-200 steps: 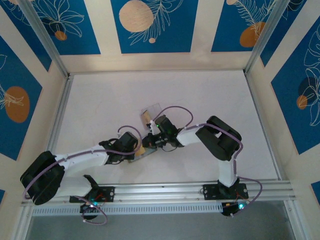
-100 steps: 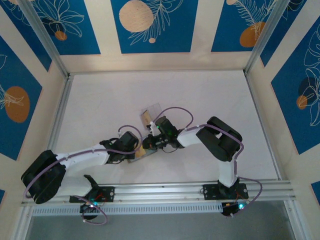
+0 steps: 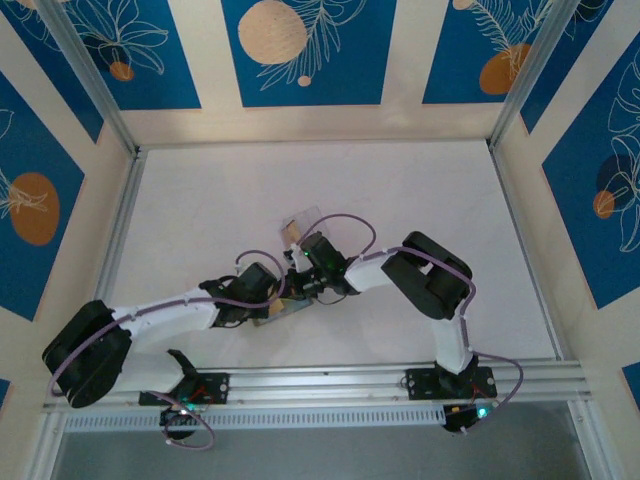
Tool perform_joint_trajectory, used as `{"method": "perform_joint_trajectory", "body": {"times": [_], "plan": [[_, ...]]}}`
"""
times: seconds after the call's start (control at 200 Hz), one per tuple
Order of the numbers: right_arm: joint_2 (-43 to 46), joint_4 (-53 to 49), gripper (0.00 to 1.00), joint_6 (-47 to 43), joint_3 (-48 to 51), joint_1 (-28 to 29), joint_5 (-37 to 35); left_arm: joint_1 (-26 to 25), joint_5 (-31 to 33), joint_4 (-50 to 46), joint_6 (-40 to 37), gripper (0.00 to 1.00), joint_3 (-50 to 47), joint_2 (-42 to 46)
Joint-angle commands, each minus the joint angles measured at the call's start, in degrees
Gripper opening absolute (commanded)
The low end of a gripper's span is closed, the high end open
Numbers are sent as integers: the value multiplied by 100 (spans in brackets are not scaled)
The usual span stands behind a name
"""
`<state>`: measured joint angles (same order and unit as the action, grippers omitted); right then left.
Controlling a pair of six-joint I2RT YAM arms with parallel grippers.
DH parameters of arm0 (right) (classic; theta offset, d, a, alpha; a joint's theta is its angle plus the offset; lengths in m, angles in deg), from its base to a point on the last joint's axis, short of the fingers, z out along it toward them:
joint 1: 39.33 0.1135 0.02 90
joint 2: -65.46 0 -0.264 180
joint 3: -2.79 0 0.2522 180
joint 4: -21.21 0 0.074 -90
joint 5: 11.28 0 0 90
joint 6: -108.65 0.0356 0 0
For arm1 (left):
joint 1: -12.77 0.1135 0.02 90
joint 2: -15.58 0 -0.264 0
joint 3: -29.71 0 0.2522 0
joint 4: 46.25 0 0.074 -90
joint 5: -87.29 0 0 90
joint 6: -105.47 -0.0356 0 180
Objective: Put the credit cards into the card holder
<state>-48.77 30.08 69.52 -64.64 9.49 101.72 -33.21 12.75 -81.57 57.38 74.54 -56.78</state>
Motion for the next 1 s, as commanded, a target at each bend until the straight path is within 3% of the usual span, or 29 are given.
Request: {"method": "perform_joint_trajectory", "body": {"times": [0.0,0.16,0.34,0.675,0.995], "plan": [[-247,-303,0,52,97,179,-115,27,-30,-480,138,15,-99,211],[-189,-391,0,27,153,163,-197,62,883,-1468,800,19,-92,898],[-147,-426,0,67,263,136,-270,164,898,-1516,875,19,-234,1360],[13,-444,0,141,456,128,-415,206,140,-437,238,9,-127,41],[224,-356,0,261,716,57,-530,85,-266,236,-25,8,57,-824]]}}
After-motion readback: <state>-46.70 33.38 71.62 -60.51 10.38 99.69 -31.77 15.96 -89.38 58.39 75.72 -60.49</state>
